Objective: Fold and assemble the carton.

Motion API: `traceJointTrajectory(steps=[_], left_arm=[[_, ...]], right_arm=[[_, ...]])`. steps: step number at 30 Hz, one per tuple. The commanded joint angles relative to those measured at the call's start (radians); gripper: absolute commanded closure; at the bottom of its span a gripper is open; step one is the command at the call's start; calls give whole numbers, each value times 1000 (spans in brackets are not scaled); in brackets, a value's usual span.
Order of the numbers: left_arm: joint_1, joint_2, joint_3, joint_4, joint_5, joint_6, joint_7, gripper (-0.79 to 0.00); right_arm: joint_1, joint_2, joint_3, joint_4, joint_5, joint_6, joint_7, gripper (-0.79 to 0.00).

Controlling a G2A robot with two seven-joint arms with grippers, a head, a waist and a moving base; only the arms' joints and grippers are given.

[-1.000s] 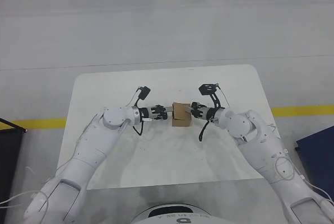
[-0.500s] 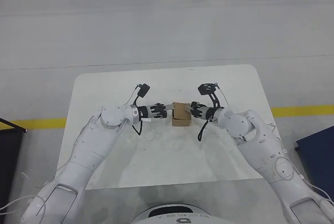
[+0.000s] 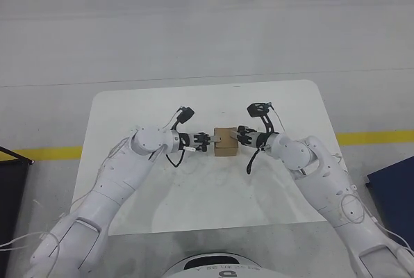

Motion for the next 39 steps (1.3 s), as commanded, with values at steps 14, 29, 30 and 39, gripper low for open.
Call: traceJointTrajectory(steps=[14,29,30,39], left_arm=[[-35,4,7,-7,41,-15,-52,-776],[303,91,-369,-266,-234,-380,101,-785],[329,95,-385,-285,-239,-389,105,-785],[399,96,-366,-314,-273,-405,135,-785]], right_arm=[[-58,17,99,-147,28,-15,-3,-249],[-70,19,119,-134,118,-25,32,0],[-69,20,123,-118,115,-14,27,0],[-51,10,71,-25,124,13,71,0]])
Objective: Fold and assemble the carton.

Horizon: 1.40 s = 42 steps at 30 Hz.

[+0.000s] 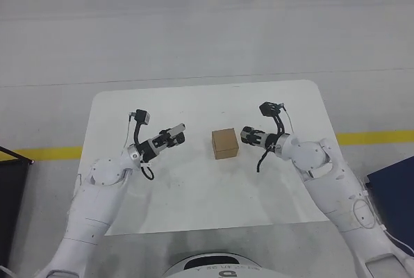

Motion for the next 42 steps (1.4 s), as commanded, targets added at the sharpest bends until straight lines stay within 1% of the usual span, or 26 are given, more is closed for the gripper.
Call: traceJointTrajectory(steps=[1,5,10,13,16,18,22,26,29,34,38,42], left_arm=[[-14,-3,19,15,-3,0,0,-785],[-43,-7,44,41,-6,3,1,-785],[-62,-8,56,55,-9,5,-3,-785],[-66,-9,65,64,-15,14,-9,-785],[-75,-11,78,79,-24,19,-12,-785],[-81,-13,88,92,-32,27,-15,-785],[-85,-14,95,127,-57,30,-24,-785],[-95,-13,102,159,-38,61,-33,-785],[-88,-9,91,152,-24,66,-11,-785],[-49,-1,52,100,-76,26,-16,-785],[-26,10,29,83,-24,71,-19,-785],[-43,12,45,94,4,121,-37,-785]], right_arm=[[14,-6,-29,12,13,-13,14,0],[40,-16,-72,30,14,-29,16,0],[34,-9,-30,55,11,-20,-15,0],[26,-10,-40,38,0,-15,-15,0],[25,-18,-83,19,68,-84,44,0],[31,-21,-93,28,97,-110,56,0],[40,-18,-63,58,121,-127,35,0],[17,-7,-11,49,105,-128,6,0],[-10,0,14,25,99,-125,-5,0],[-41,3,20,5,94,-116,-11,0],[-43,2,12,3,92,-109,-14,0],[-44,2,11,-2,91,-106,-19,0]])
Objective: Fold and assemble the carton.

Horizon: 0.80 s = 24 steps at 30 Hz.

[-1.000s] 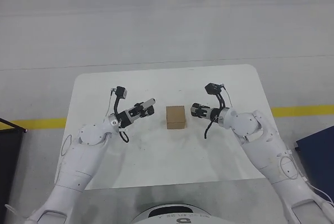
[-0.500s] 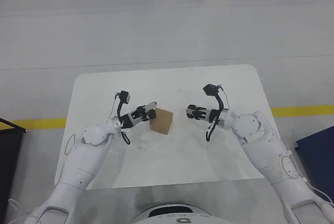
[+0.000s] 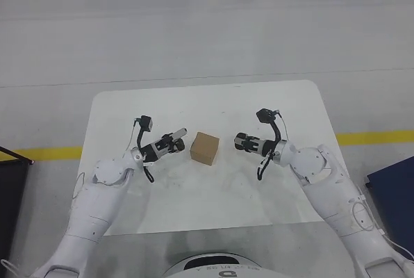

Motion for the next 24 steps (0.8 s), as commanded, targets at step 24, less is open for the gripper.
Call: traceJointTrajectory(steps=[24], left_arm=[[-303,-98,276,324,-161,-33,-123,-785]], right_arm=[[-52,51,145,-23,267,-323,431,0]])
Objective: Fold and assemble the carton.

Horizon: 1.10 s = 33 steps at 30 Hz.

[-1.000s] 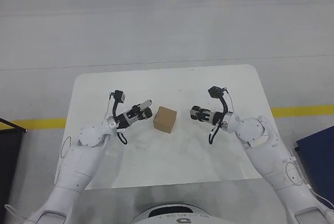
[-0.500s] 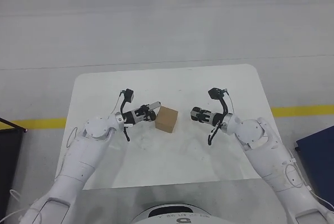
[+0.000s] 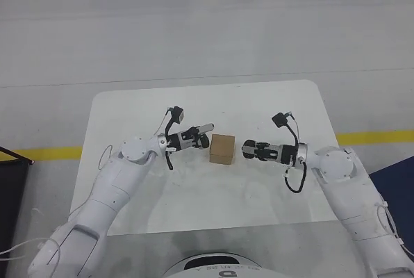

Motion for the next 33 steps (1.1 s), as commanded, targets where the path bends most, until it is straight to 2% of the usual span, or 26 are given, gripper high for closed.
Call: traceJointTrajectory(steps=[1,8,15,19,24,28,29,30,31,33], left_arm=[[-2,-2,4,0,5,0,4,-785],[-11,-10,19,8,9,-7,17,-785],[-18,-12,16,24,7,-16,10,-785],[-19,-10,9,26,11,-15,4,-785],[-18,-8,0,23,8,-17,1,-785],[-3,0,-35,10,-23,-55,-3,-785],[4,4,-51,2,-39,-71,-5,-785],[15,9,-72,-7,-55,-95,3,-785],[30,14,-94,-16,-67,-114,6,-785],[40,19,-108,-23,-68,-123,6,-785]], right_arm=[[13,1,-27,1,-31,4,60,0],[90,-28,-201,84,-41,19,33,0],[186,-53,-297,202,-221,87,-119,0],[203,-51,-277,228,-227,89,-172,0],[176,-35,-233,185,-171,21,-128,0],[138,-18,-144,157,-29,-54,-135,0],[131,-14,-116,159,0,-55,-159,-58],[124,-11,-92,161,21,-46,-190,-456],[120,-9,-73,161,31,-32,-222,-785],[112,-8,-56,154,51,-27,-249,-785]])
